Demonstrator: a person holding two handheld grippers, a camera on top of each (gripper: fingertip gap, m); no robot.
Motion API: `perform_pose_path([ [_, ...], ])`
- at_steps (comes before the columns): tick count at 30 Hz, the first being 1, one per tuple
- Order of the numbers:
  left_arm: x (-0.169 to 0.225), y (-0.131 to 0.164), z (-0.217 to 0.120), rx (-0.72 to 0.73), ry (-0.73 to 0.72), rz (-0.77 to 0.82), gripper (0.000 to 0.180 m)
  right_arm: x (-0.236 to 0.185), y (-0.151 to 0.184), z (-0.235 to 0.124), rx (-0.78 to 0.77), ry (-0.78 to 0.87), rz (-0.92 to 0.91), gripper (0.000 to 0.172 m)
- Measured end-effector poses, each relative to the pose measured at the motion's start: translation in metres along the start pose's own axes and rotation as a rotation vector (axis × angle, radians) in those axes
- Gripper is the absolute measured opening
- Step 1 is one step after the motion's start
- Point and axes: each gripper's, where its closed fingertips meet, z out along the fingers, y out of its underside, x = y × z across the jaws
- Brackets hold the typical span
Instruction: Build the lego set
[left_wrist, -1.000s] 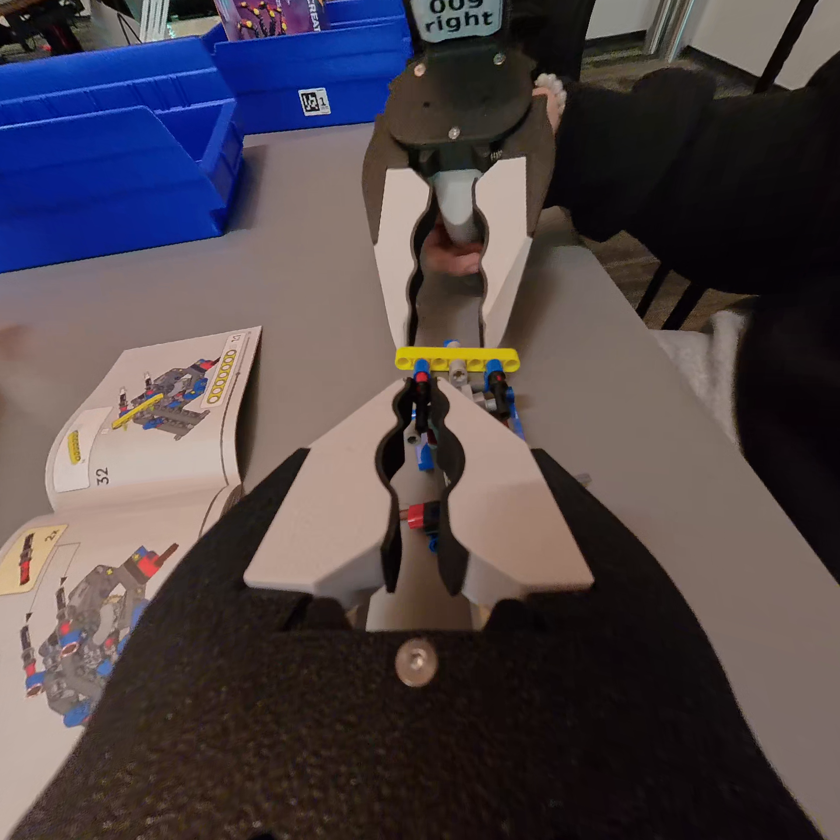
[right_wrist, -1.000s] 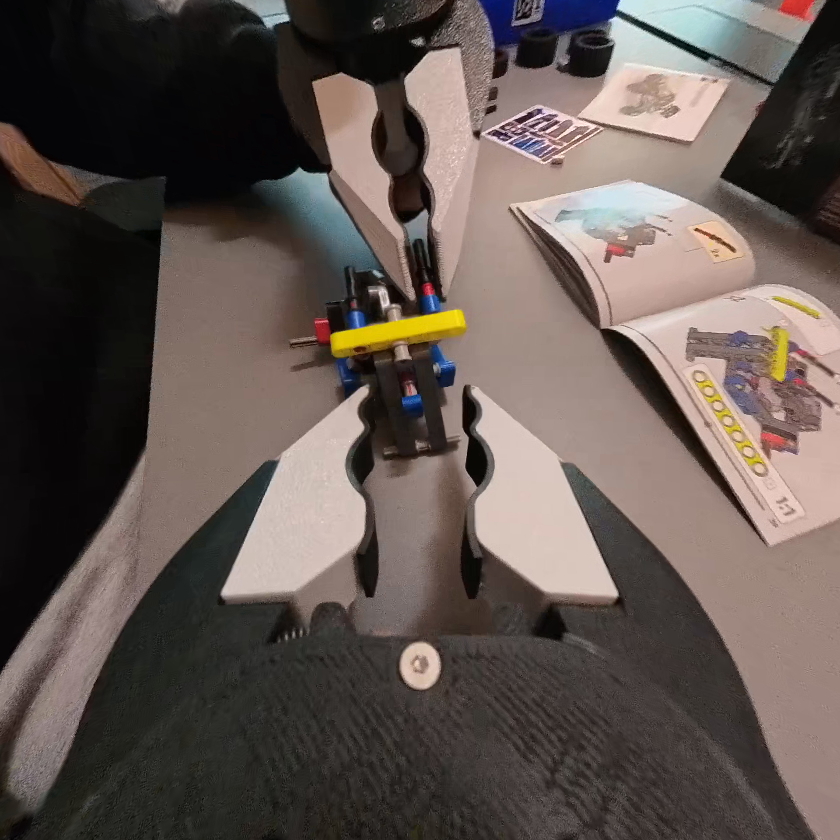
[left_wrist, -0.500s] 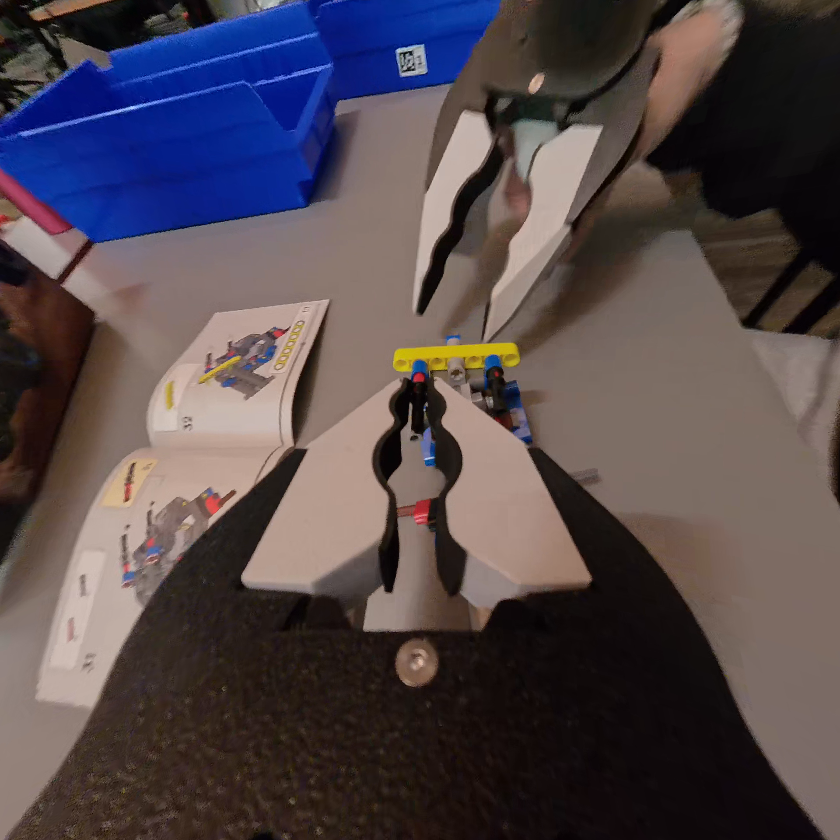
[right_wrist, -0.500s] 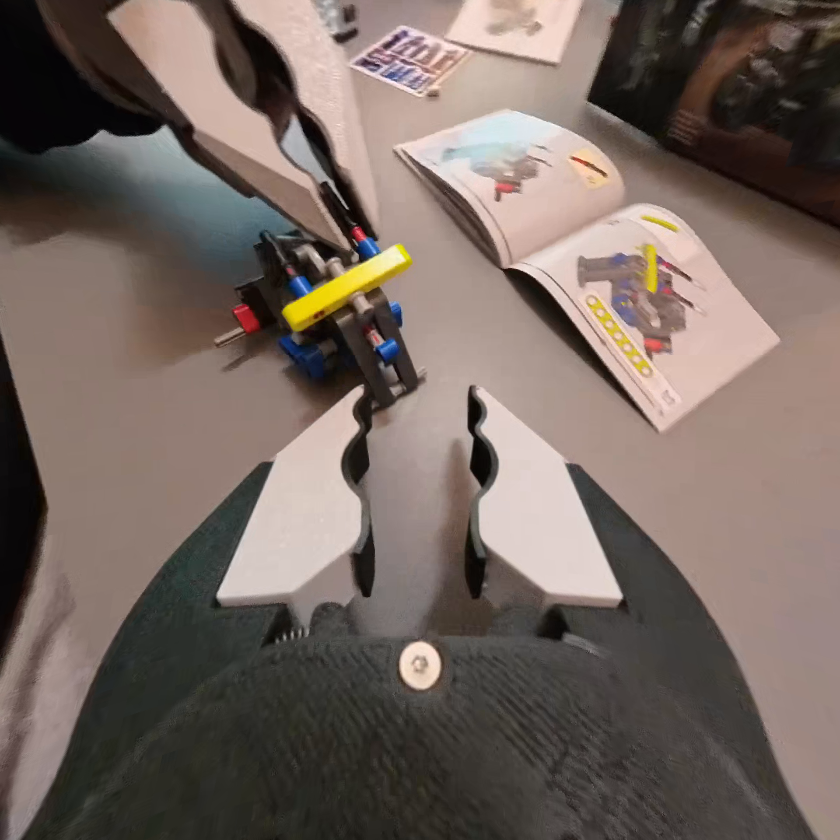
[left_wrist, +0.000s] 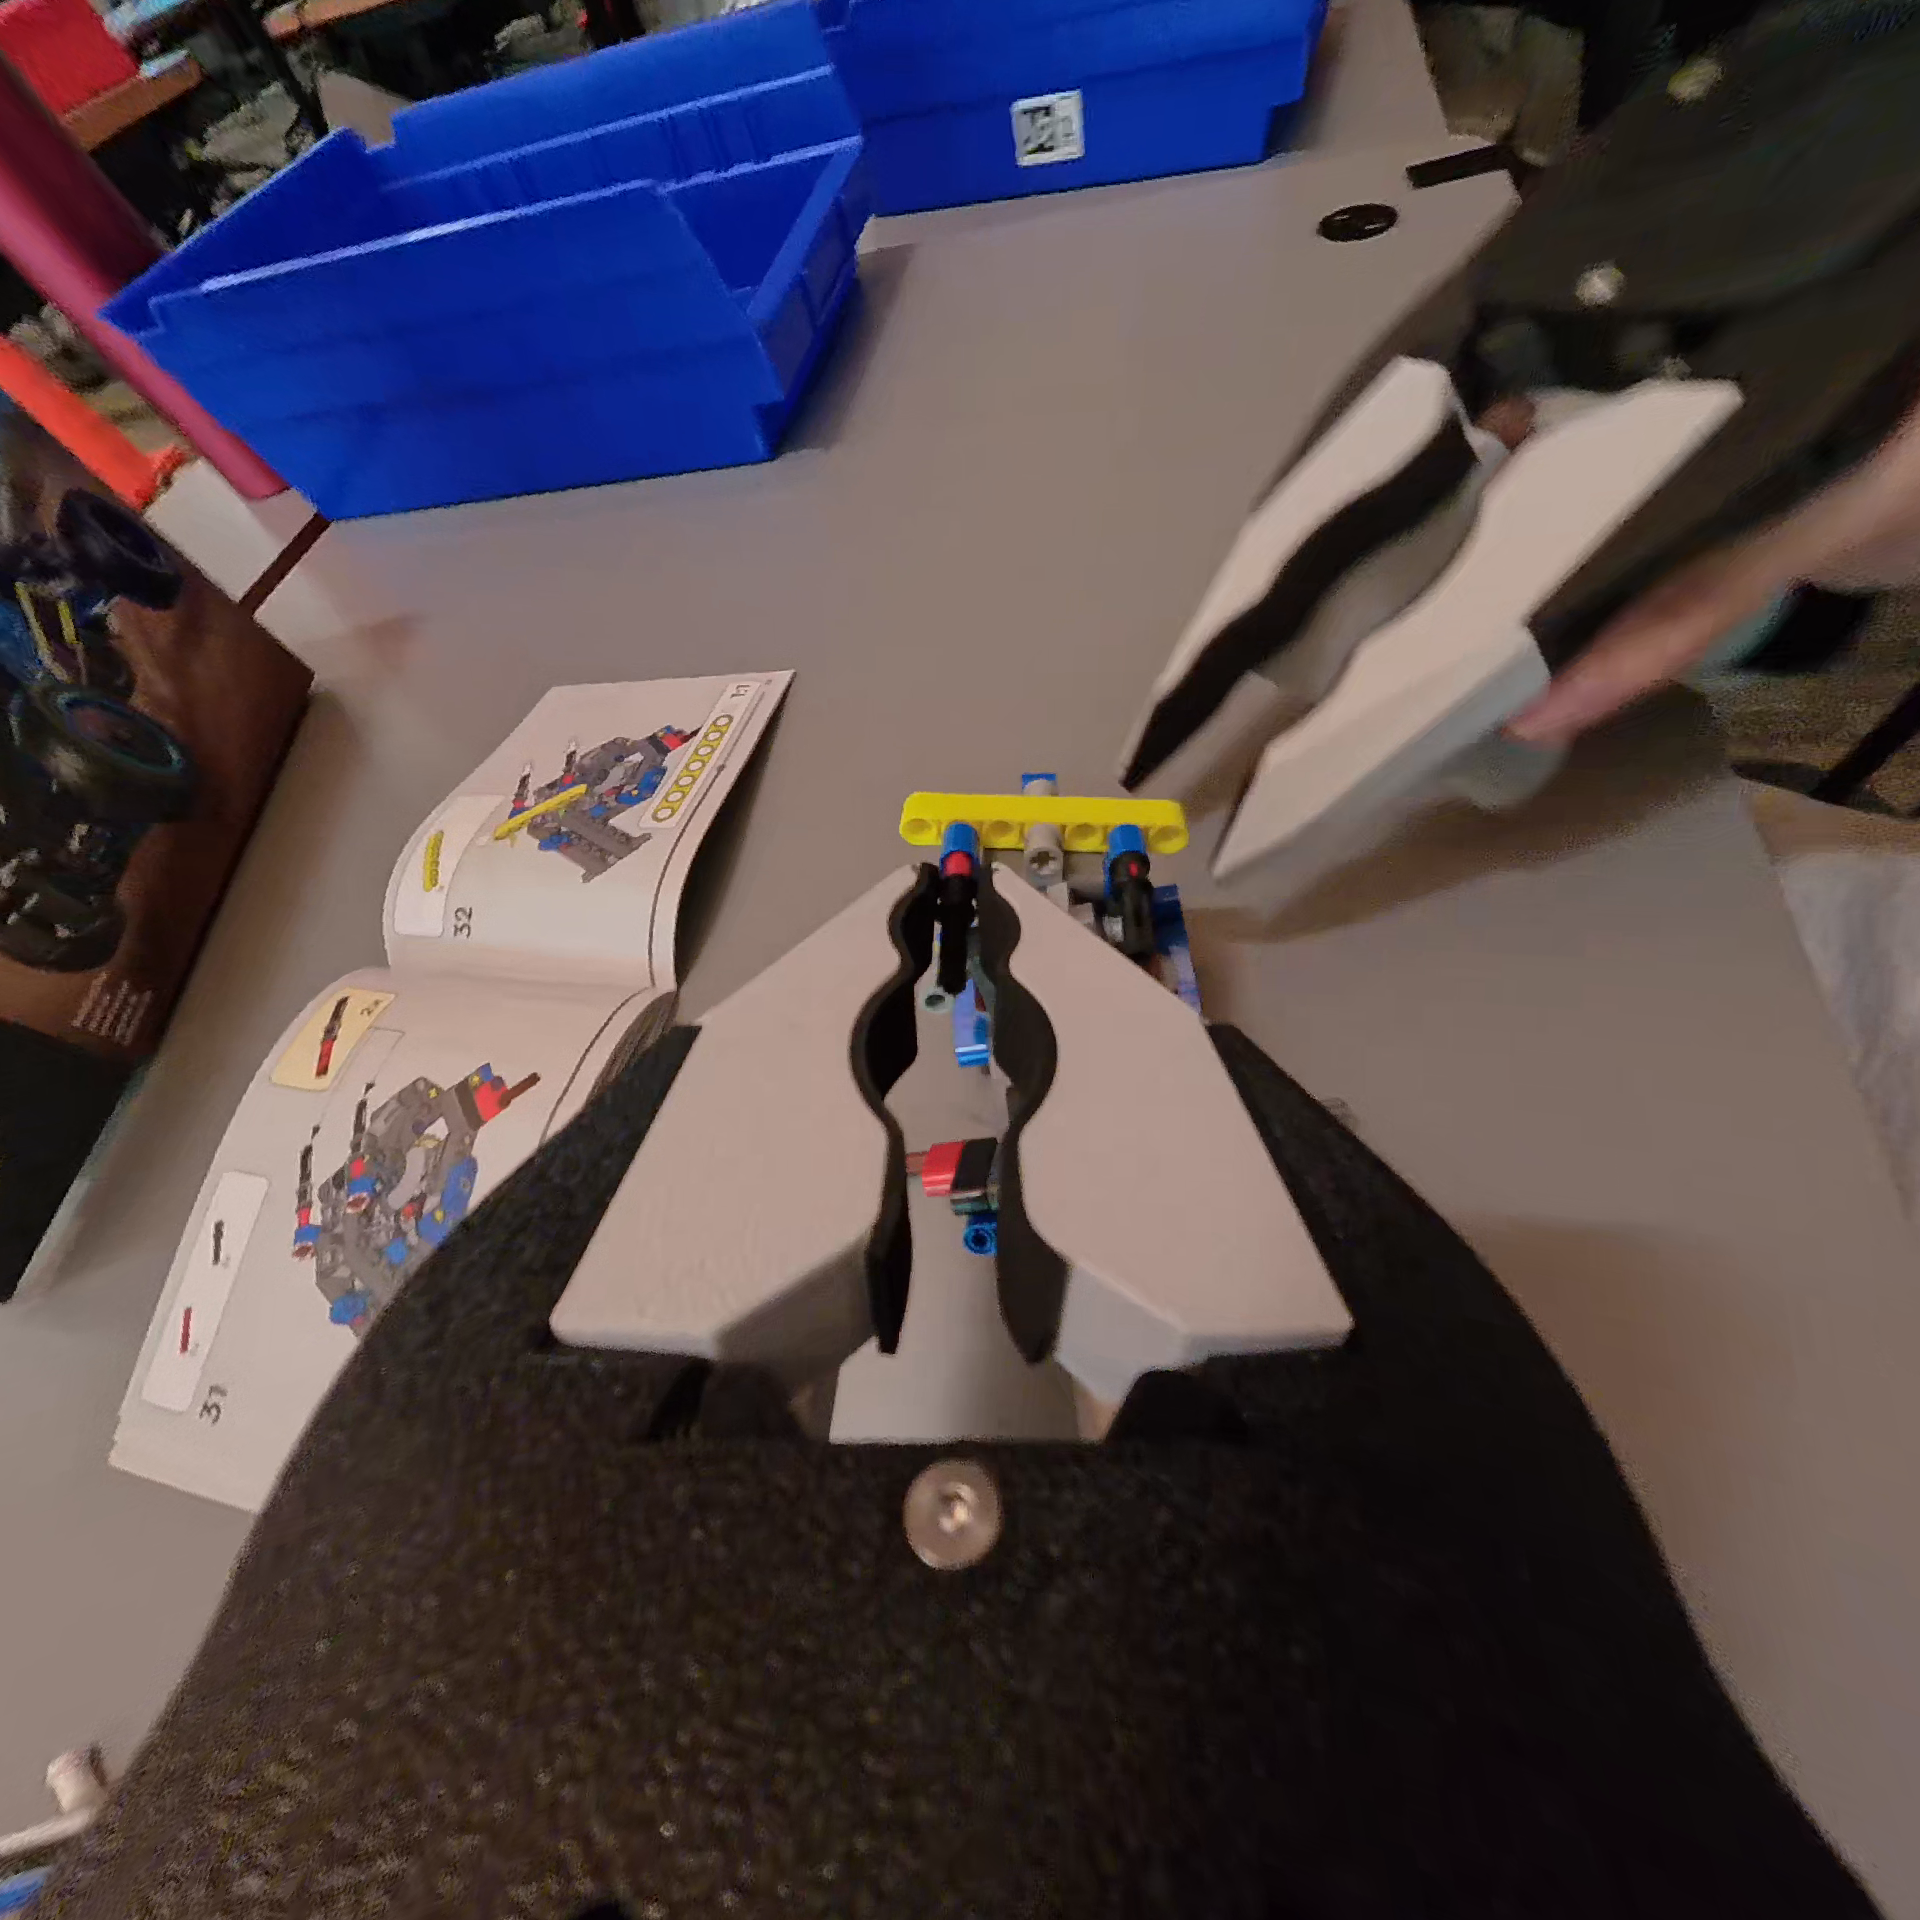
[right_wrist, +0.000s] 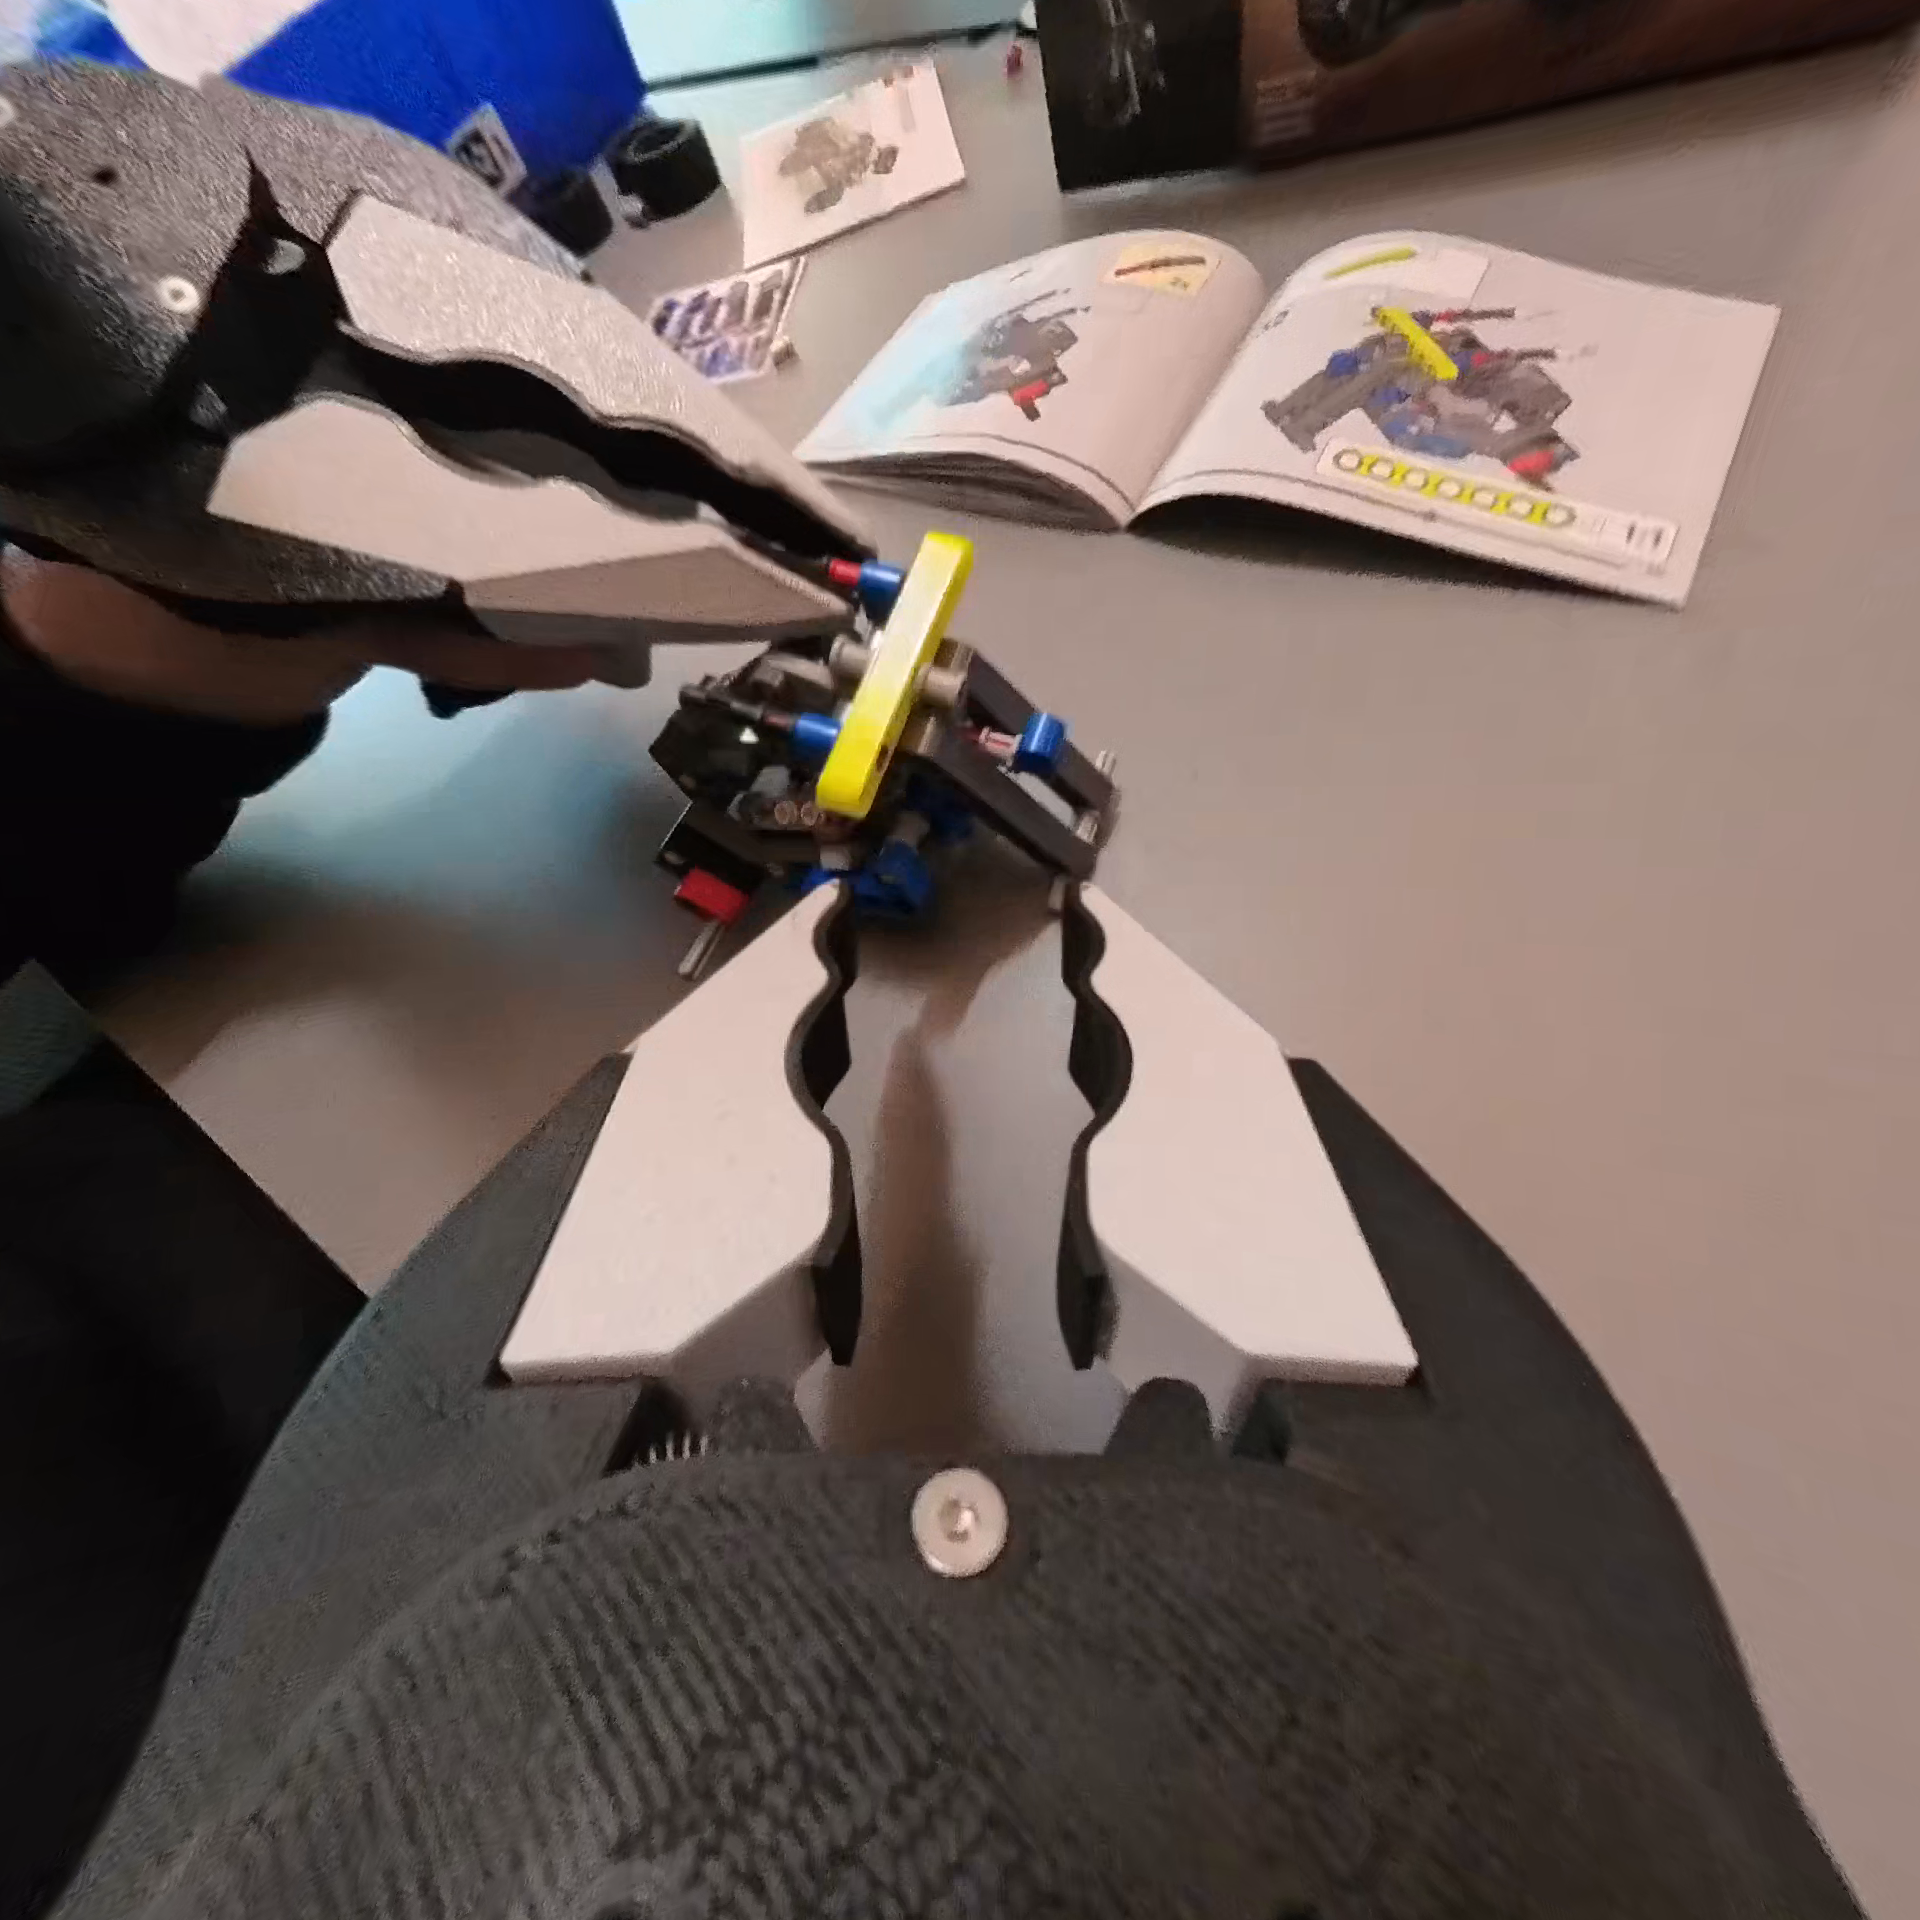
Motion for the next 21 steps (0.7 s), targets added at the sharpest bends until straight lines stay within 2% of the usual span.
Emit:
perform_pose_path([
  [2, 0.006, 0.0, -0.003, 0.022, 0.045, 0.05, 0.004, -0.003, -0.014, -0.008, 0.038, -0.077, -0.125, 0.037],
  [6, 0.01, 0.001, -0.006, 0.054, 0.142, 0.081, 0.004, 0.014, -0.022, -0.004, 0.033, -0.184, -0.582, 0.04],
  [10, 0.011, 0.003, -0.009, 0.071, 0.246, 0.065, 0.004, -0.004, -0.012, 0.006, -0.036, -0.488, -0.592, 0.031],
  [15, 0.01, 0.004, -0.01, 0.069, 0.267, 0.083, 0.004, -0.011, -0.007, 0.018, -0.073, -0.532, -0.681, 0.032],
  [18, 0.011, 0.004, -0.01, 0.07, 0.271, 0.086, 0.004, -0.021, -0.003, 0.017, -0.068, -0.581, -0.748, 0.023],
  [21, 0.013, 0.003, -0.011, 0.085, 0.26, 0.117, 0.004, -0.022, -0.003, 0.015, -0.062, -0.614, -0.748, 0.022],
])
